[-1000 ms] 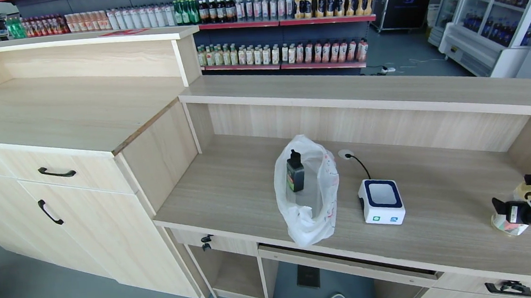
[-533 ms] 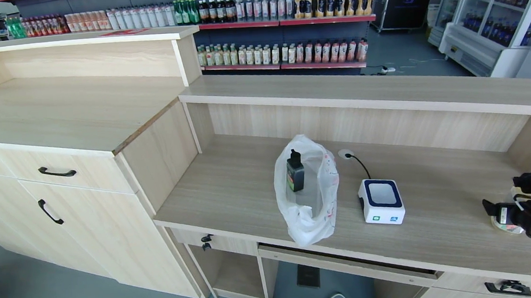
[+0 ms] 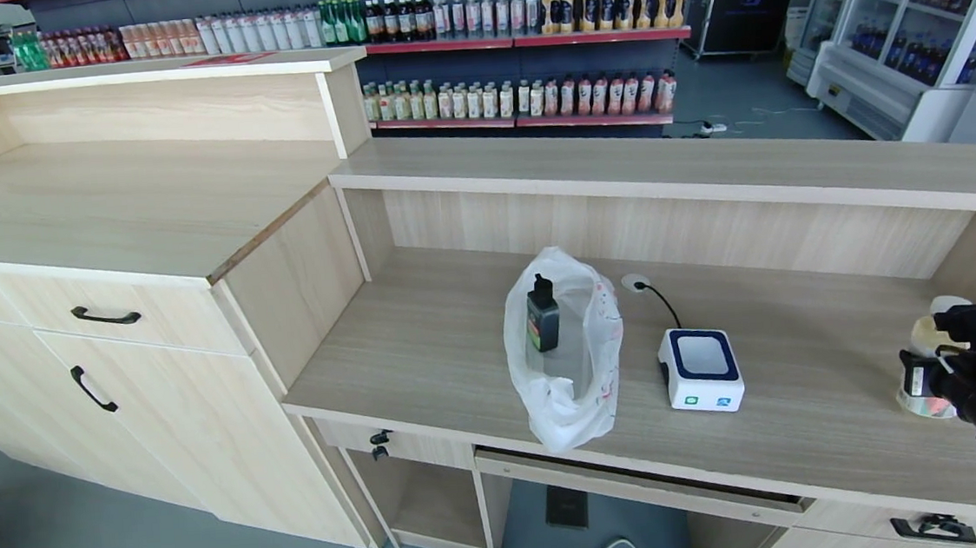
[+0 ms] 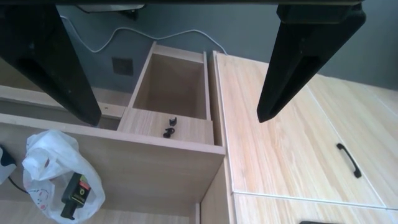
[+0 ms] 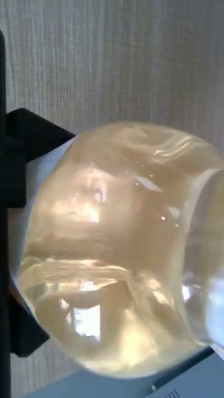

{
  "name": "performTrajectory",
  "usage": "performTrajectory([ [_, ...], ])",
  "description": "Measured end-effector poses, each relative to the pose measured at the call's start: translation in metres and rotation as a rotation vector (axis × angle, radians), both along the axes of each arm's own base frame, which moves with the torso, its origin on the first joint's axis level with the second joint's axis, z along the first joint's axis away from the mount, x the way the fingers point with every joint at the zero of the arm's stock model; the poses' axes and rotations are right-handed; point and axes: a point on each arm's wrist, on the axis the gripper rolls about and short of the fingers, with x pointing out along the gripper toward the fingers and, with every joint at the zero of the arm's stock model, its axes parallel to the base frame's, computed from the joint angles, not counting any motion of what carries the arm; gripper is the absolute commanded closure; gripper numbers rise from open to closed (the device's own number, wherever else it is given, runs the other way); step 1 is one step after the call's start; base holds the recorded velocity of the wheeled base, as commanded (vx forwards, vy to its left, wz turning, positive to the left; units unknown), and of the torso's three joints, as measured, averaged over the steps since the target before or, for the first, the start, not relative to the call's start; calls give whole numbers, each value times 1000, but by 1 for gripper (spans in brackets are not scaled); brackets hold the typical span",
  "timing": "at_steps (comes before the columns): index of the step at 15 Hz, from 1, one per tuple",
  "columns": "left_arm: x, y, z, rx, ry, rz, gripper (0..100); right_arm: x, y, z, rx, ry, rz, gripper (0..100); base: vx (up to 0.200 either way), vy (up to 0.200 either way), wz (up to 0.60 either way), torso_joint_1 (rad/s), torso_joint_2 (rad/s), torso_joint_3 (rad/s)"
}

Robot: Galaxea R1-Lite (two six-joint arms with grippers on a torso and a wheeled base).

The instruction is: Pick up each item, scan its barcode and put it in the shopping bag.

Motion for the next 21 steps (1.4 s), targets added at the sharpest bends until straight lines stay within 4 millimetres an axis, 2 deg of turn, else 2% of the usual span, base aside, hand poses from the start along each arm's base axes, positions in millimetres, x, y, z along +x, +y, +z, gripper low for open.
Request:
performTrajectory([
  [6, 0, 0, 0, 0, 0, 0, 0, 11, -2, 2, -14, -30, 17, 100, 0, 0, 0, 0, 0, 0],
  [10, 0, 0, 0, 0, 1, 0, 0, 18, 3, 7, -2, -61, 100, 100, 0, 0, 0, 0, 0, 0],
  [13, 0, 0, 0, 0, 1, 0, 0, 22, 14, 18, 109, -75, 135, 100, 0, 0, 0, 0, 0, 0],
  [15, 0, 0, 0, 0, 0, 0, 0, 22, 27, 40, 255, -65, 180, 100, 0, 0, 0, 0, 0, 0],
  [16, 0, 0, 0, 0, 1, 0, 0, 21, 34, 57, 345, -67, 214, 100, 0, 0, 0, 0, 0, 0],
  [18, 0, 0, 0, 0, 0, 0, 0, 14, 51, 97, 480, -73, 325, 100, 0, 0, 0, 0, 0, 0],
  [21, 0, 0, 0, 0, 0, 0, 0, -7, 86, 166, 637, -90, 528, 100, 0, 0, 0, 0, 0, 0],
])
